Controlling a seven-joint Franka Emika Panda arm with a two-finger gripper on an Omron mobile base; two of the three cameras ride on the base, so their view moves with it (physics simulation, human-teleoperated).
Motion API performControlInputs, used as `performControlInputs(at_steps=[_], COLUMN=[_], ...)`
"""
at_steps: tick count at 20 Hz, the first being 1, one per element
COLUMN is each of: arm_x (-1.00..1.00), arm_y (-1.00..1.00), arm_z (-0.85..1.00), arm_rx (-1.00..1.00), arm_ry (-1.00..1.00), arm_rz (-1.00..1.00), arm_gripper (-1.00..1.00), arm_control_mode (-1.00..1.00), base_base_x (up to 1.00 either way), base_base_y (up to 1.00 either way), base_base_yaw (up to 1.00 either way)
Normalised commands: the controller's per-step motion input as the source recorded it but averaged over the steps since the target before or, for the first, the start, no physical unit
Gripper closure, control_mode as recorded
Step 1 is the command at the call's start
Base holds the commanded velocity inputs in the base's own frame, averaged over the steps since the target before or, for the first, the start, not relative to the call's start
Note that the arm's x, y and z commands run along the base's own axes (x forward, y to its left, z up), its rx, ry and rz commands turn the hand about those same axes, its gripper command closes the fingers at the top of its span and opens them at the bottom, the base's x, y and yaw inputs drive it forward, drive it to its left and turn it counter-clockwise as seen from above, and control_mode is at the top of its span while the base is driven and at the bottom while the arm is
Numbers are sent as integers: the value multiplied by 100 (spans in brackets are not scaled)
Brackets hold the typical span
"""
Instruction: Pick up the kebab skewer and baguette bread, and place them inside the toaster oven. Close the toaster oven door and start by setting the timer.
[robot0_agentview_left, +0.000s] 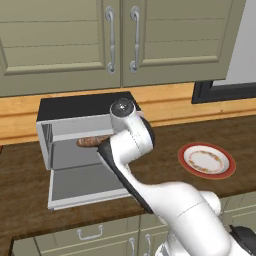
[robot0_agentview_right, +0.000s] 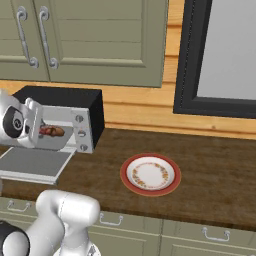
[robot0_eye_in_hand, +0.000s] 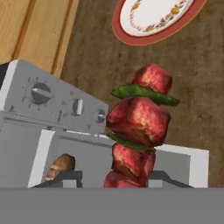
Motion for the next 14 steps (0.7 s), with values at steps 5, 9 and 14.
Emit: performControlInputs(at_steps=[5,9,14], arm_x=[35,53,51], arm_y=[80,43,24], arm_z=[0,0,-1], arm_rx=[9,9,7], arm_ry=[-26,-31,-8], arm_rz=[-17,-1,0], arm_gripper=[100,100,100], arm_control_mode=[-100,-100,-100], base_base_x=[0,0,0], base_base_y=[0,0,0], base_base_yaw=[0,0,0])
